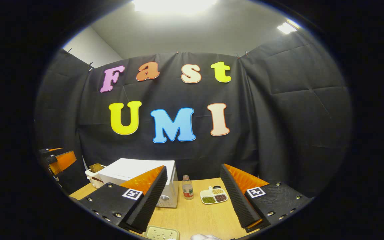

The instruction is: Open the microwave oven with the left hand, put the food in, and close the microwave oven.

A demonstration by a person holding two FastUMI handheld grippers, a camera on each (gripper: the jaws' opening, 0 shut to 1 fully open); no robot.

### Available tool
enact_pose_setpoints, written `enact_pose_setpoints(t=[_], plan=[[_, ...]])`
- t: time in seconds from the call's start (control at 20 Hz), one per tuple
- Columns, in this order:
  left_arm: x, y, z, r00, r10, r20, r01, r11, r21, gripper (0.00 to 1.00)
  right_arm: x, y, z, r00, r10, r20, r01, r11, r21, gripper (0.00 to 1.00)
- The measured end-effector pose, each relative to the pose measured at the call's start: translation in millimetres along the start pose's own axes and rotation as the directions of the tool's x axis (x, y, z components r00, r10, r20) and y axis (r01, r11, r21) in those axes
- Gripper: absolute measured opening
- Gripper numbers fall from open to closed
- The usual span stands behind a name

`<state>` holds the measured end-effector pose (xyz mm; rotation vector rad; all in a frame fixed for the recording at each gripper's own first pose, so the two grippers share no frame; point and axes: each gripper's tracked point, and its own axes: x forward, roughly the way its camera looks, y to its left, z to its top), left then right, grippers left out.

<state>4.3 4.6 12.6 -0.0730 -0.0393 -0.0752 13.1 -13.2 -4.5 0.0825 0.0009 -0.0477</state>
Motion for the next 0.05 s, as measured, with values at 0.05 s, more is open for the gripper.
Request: enact_pose_setpoints(t=[0.05], plan=[[0.9,1.7,1.4,1.000,0.002,0.003,-0.002,1.000,-0.001,0.96,1.3,0.7,-0.2,1.000,-0.001,0.001,0.001,1.000,-0.005,0.98]])
